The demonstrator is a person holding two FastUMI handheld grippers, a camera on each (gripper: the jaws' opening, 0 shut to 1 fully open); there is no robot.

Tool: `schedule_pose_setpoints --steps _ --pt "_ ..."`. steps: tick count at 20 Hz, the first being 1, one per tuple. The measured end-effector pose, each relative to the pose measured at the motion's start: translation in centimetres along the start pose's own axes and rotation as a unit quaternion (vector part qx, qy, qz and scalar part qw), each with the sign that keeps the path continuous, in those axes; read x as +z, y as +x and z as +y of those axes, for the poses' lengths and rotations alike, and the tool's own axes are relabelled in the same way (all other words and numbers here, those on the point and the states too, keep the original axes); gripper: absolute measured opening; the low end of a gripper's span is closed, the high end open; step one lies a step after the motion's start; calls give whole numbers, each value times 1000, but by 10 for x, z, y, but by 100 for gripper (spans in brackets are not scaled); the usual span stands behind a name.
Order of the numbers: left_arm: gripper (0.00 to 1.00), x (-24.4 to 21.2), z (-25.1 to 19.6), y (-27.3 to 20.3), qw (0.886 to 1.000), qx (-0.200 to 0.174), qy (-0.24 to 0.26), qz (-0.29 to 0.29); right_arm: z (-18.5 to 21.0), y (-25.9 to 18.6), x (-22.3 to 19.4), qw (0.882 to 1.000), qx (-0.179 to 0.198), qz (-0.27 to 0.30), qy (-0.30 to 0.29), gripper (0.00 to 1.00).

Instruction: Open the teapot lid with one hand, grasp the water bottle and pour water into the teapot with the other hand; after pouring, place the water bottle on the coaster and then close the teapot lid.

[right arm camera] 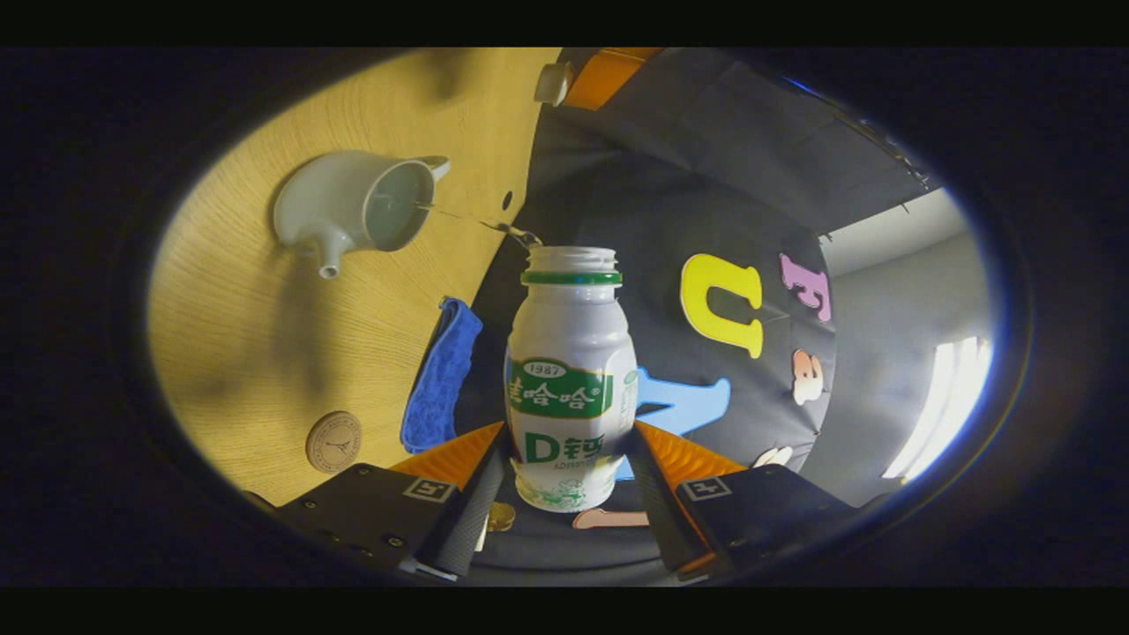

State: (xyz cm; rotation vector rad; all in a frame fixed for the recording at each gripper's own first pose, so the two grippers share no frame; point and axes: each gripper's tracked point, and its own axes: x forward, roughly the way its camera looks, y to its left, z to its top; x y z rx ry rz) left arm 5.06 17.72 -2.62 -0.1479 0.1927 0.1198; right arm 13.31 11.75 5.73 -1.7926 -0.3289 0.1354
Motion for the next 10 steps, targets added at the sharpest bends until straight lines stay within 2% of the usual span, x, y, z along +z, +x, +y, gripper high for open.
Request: schedule_pose_setpoints --steps 2,8,10 --pt "10 0 0 0 1000 0 0 1 -4 2 1 1000 -1 -1 -4 75" --pt "10 -3 0 0 1000 0 -1 4 -8 3 2 1000 -4 -6 -13 80" --pt "10 -3 0 0 1000 1 -1 4 -10 4 3 1000 -4 -8 -17 77"
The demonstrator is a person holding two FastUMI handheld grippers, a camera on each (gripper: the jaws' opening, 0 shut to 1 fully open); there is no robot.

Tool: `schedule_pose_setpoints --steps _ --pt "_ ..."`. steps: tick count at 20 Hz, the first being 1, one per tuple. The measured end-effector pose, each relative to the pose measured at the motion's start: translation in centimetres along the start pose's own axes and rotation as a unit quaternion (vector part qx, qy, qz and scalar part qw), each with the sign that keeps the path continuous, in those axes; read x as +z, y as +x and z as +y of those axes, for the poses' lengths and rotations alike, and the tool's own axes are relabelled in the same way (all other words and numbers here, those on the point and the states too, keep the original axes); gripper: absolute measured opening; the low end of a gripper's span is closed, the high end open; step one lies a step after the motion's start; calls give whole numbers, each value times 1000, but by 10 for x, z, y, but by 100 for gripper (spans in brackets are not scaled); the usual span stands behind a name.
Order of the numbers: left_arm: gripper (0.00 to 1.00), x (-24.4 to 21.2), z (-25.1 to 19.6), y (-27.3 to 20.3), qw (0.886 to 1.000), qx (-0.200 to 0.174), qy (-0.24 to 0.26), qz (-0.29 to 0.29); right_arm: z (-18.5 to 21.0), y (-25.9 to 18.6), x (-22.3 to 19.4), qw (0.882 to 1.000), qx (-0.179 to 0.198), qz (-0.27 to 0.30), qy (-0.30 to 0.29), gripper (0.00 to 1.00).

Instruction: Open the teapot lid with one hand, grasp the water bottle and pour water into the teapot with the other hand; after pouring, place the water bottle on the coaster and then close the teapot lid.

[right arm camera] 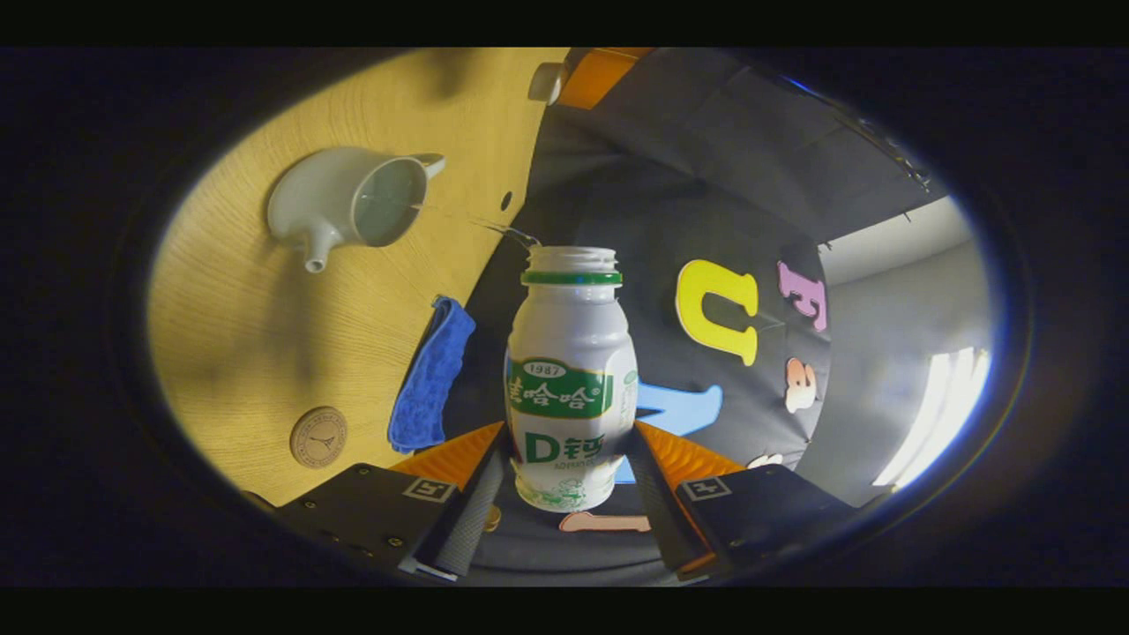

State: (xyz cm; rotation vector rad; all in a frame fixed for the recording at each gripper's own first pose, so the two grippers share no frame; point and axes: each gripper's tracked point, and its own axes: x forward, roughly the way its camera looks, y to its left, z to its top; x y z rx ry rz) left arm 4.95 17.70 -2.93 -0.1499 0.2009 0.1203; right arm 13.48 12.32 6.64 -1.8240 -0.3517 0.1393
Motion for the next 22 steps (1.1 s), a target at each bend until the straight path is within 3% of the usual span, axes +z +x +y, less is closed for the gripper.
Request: schedule_pose_setpoints --steps 22 --pt "10 -3 0 1 1000 -5 -3 9 -13 7 1 999 -12 -16 -44 77"
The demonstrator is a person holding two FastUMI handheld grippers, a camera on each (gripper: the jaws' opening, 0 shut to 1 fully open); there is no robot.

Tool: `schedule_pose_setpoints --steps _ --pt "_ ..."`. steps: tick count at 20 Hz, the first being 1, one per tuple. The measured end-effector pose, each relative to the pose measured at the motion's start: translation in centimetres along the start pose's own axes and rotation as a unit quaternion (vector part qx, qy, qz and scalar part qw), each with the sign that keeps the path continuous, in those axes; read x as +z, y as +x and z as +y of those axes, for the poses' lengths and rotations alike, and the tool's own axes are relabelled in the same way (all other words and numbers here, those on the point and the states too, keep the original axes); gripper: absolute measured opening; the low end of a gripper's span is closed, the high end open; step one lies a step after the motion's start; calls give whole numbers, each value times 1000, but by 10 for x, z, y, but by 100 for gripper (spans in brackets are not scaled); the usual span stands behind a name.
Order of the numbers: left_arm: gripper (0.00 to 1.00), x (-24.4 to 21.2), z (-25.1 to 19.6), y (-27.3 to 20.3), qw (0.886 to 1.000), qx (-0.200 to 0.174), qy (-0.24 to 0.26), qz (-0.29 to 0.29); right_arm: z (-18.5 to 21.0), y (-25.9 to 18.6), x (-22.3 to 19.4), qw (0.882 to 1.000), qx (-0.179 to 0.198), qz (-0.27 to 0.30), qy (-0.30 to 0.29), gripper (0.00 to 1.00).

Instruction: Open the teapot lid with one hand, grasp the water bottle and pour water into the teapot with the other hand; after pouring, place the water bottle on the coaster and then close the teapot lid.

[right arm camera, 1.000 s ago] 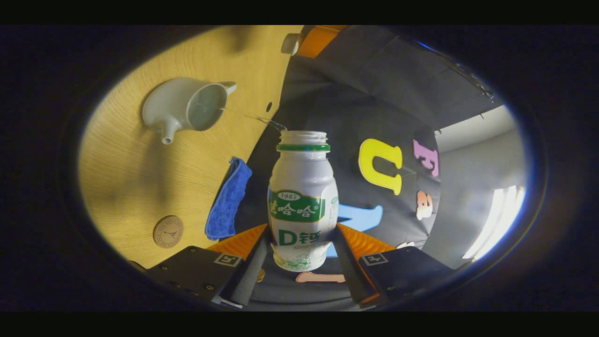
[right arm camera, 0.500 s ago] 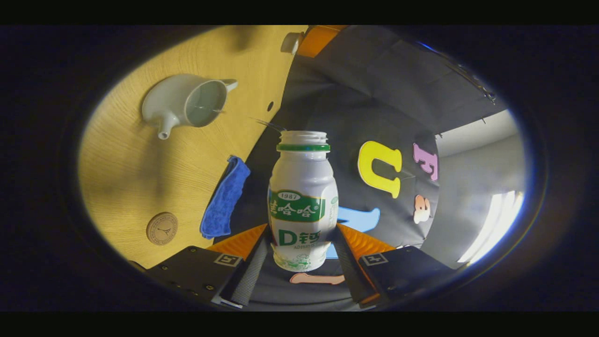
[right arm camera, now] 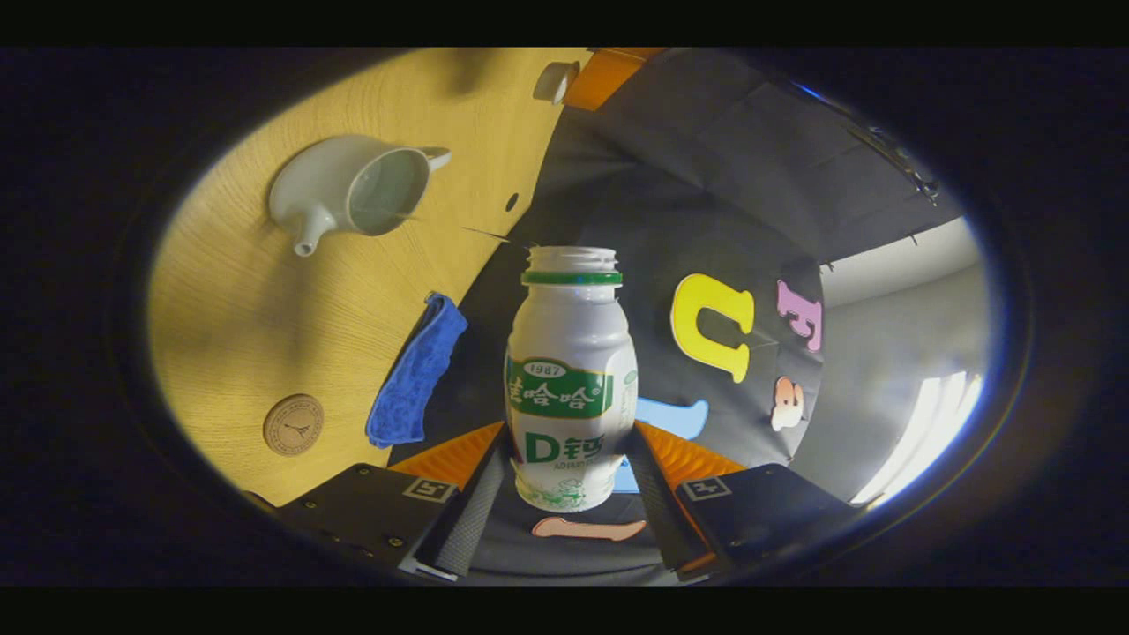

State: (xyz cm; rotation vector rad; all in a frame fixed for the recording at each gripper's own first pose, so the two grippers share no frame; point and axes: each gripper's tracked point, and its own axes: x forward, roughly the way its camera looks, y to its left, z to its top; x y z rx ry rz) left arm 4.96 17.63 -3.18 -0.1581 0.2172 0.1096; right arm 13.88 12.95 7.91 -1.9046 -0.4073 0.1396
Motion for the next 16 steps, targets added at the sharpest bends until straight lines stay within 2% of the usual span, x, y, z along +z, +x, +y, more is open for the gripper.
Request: schedule_pose_setpoints --steps 3,4,5,11,14,16 --pt "10 -2 0 1 1000 -1 -2 2 -3 1 1 1000 -3 -4 -8 75" --pt "5 -2 -1 1 1000 -2 -2 2 -3 1 1 1000 -4 -5 -11 77" --pt "10 -2 0 1 1000 -1 -2 3 -3 2 1 1000 -5 -7 -12 77" --pt "10 -2 -1 1 1000 -1 -4 5 -7 1 6 999 -14 -18 -26 77" --pt "1 -2 0 0 1000 0 -5 6 -12 1 8 999 -23 -23 -40 77" --pt "10 -1 0 0 1000 1 -6 8 -15 2 8 998 -29 -26 -52 77"
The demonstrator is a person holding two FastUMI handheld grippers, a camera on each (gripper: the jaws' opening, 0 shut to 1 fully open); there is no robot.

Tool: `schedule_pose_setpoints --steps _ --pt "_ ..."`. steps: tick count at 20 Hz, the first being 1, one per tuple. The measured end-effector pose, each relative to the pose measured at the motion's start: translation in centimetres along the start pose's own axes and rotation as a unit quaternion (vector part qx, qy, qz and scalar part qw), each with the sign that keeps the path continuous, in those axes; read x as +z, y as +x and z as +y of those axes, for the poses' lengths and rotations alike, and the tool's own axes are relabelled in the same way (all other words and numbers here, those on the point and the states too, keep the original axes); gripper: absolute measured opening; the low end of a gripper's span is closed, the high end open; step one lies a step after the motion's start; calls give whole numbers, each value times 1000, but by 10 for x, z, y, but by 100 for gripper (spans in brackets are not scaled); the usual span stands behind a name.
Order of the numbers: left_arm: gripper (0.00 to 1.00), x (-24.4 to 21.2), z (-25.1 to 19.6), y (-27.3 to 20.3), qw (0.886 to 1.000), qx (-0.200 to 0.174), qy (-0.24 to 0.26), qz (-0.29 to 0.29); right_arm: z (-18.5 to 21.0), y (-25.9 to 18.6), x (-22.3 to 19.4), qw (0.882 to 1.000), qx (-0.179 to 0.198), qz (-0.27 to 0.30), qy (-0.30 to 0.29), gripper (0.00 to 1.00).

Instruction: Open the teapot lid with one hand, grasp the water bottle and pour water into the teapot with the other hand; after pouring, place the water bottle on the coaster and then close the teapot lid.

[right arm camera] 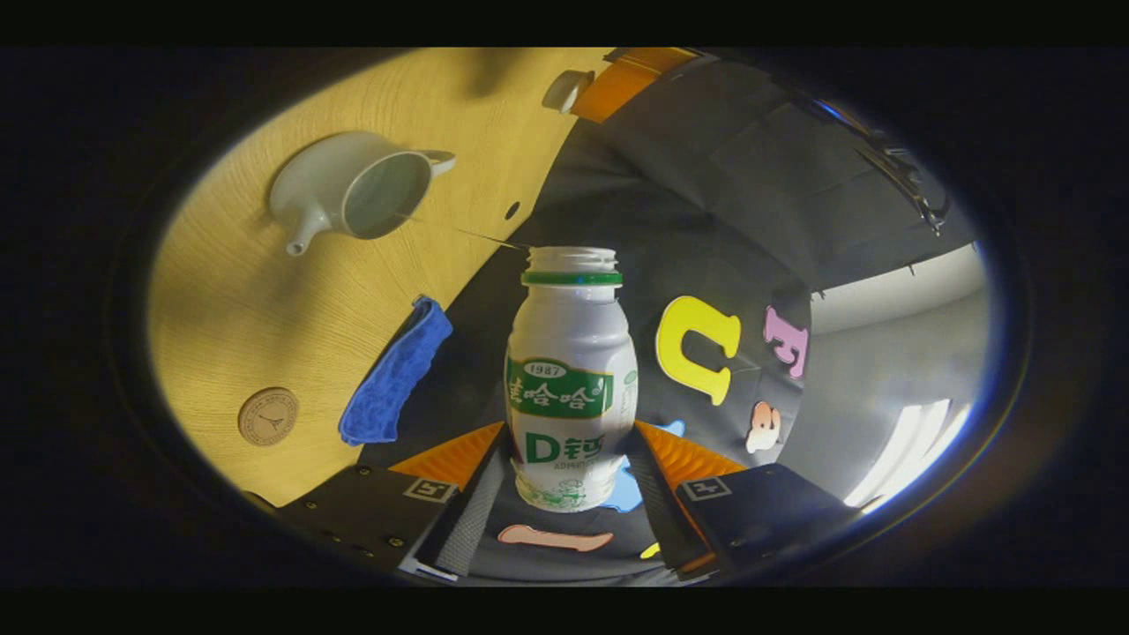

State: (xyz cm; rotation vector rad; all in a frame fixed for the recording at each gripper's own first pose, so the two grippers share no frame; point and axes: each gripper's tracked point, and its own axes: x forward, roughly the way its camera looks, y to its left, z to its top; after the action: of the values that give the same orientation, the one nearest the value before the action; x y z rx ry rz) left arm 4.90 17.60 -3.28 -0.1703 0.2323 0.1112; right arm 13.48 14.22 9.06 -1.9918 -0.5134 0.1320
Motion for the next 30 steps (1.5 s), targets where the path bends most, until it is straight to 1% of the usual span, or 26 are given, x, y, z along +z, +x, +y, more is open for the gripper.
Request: schedule_pose_setpoints --steps 1,2,3,4,6,7,8,9,10,12,13,16,18,20,23,24,27,28,30 --pt "5 -1 0 0 1000 0 0 1 -2 0 1 1000 -2 -1 -5 77" --pt "5 -2 0 0 1000 1 -1 2 -2 0 1 1000 -4 -3 -8 75" --pt "10 -1 0 0 1000 2 -1 3 -3 -1 2 1000 -6 -5 -12 77" --pt "5 -2 0 0 1000 2 -2 3 -4 1 2 1000 -9 -7 -16 77" --pt "5 -3 0 0 1000 3 -3 4 -4 -1 4 1000 -10 -10 -14 77" --pt "10 -3 0 0 1000 3 -3 5 -2 -1 5 1000 -10 -10 -10 77" --pt "5 -3 0 0 1000 3 -3 5 -2 -2 5 1000 -10 -9 -7 77" --pt "10 -3 0 0 1000 3 -4 5 0 -3 4 1000 -7 -6 0 77" --pt "5 -3 0 0 1000 3 -4 5 4 -3 4 1000 2 -2 16 77" --pt "5 -1 0 0 1000 1 -8 4 21 -5 3 997 31 8 69 77" --pt "10 -1 0 1 1000 1 -9 3 28 -7 4 994 42 13 99 77" --pt "10 -3 -2 0 1000 -1 -11 3 50 -14 9 981 72 27 178 78" --pt "10 -3 -3 -1 1000 -4 -11 3 60 -18 13 971 83 35 222 77" --pt "10 -2 -5 -1 1000 -10 -11 1 73 -22 14 956 99 48 271 77" --pt "10 1 -20 1 1000 -24 -11 -1 84 -29 13 924 111 71 358 78" --pt "10 2 -25 3 999 -31 -11 -2 79 -24 5 911 112 78 389 77" --pt "10 6 -41 8 998 -54 -8 -7 83 -26 -12 864 120 102 478 77" --pt "10 9 -48 10 998 -62 -6 -9 85 -32 -18 853 117 110 496 77" --pt "10 15 -61 15 997 -77 -1 -16 89 -38 -35 842 108 130 512 78"
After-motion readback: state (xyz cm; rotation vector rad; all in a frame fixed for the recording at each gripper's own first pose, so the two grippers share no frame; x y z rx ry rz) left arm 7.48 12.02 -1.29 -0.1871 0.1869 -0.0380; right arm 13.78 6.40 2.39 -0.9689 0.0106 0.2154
